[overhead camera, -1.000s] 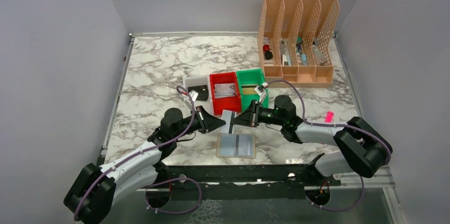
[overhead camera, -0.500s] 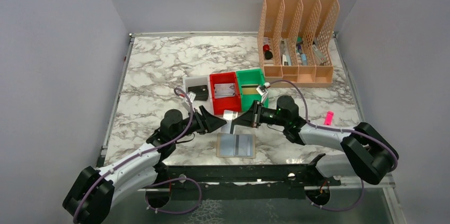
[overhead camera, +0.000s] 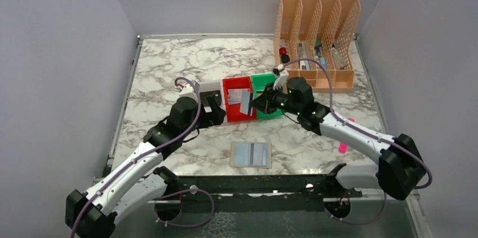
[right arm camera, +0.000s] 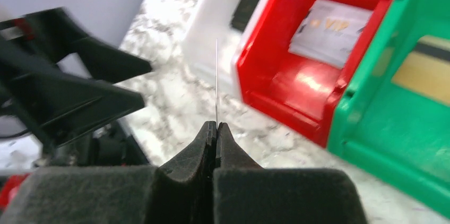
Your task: Take the credit cards out of the card holder
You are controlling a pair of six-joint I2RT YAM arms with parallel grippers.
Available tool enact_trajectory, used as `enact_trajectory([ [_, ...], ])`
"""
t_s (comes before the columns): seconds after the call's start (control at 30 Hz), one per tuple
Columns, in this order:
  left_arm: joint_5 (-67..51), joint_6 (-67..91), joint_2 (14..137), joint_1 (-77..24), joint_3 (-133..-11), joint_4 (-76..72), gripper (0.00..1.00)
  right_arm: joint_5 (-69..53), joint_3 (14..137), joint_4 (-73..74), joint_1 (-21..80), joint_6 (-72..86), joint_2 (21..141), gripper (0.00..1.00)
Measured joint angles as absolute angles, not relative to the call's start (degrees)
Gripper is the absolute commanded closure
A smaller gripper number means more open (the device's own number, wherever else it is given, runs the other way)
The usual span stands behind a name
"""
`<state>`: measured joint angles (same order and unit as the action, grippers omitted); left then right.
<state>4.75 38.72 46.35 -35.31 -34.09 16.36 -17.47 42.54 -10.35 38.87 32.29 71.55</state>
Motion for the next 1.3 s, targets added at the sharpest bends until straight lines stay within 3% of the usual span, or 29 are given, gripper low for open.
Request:
enact_trajectory([
  [0.2, 16.5, 31.3, 45.1, -35.3, -40.3, 25.5, 0.01, -5.8, 52.3, -3.3, 41.8, 20.5, 78.6, 0.99],
  [0.43, 25.1, 25.2, 41.5, -35.3, -39.5, 27.5, 0.01, 5.3, 54.3, -4.3, 47.0, 6.3, 81.6, 0.99],
  [1.03, 31.7, 22.2, 39.8, -35.3, -38.4, 28.5, 0.01, 21.6, 70.1, -8.1, 52.5, -18.5, 105.9, 0.97],
  [1.3, 32.6, 22.2, 39.0, -35.3, -38.4, 28.5, 0.01, 26.3, 71.3, -8.2, 52.5, -25.9, 111.8, 0.97],
])
